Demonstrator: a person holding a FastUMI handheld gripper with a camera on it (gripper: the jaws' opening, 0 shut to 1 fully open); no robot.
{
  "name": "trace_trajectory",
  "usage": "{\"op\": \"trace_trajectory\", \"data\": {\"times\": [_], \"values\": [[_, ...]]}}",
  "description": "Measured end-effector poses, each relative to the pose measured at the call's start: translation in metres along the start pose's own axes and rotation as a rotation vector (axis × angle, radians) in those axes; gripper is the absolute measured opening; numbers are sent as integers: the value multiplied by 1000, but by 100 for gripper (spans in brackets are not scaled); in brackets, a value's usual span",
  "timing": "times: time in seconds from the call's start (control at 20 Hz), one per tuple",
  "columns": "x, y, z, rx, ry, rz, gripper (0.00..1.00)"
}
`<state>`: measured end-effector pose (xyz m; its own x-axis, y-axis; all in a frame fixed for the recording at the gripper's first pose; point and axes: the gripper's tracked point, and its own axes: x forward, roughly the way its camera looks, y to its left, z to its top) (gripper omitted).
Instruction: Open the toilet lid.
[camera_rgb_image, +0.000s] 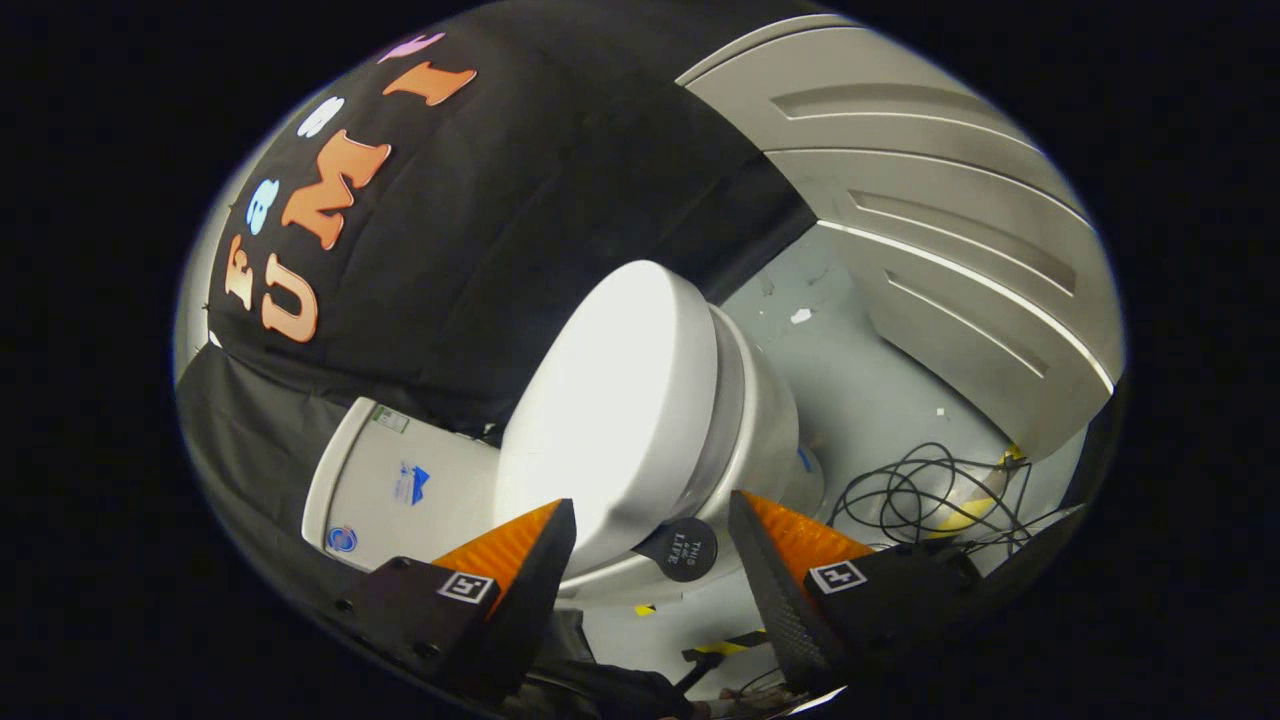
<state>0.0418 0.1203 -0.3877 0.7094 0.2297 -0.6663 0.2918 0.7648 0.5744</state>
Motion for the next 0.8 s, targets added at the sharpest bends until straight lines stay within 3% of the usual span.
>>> {"op": "trace_trajectory", "data": {"times": [0.15, 0.3, 0.5, 0.6, 0.7, 0.8], "values": [[9, -13, -12, -35, 51, -59, 98], [11, -7, -19, 1, 83, -28, 98], [10, -12, -16, 3, 86, -34, 97], [9, -30, -22, 63, 131, -49, 94], [1, -10, -39, 210, 224, 48, 93], [9, -2, -37, 234, 211, 95, 87]]}}
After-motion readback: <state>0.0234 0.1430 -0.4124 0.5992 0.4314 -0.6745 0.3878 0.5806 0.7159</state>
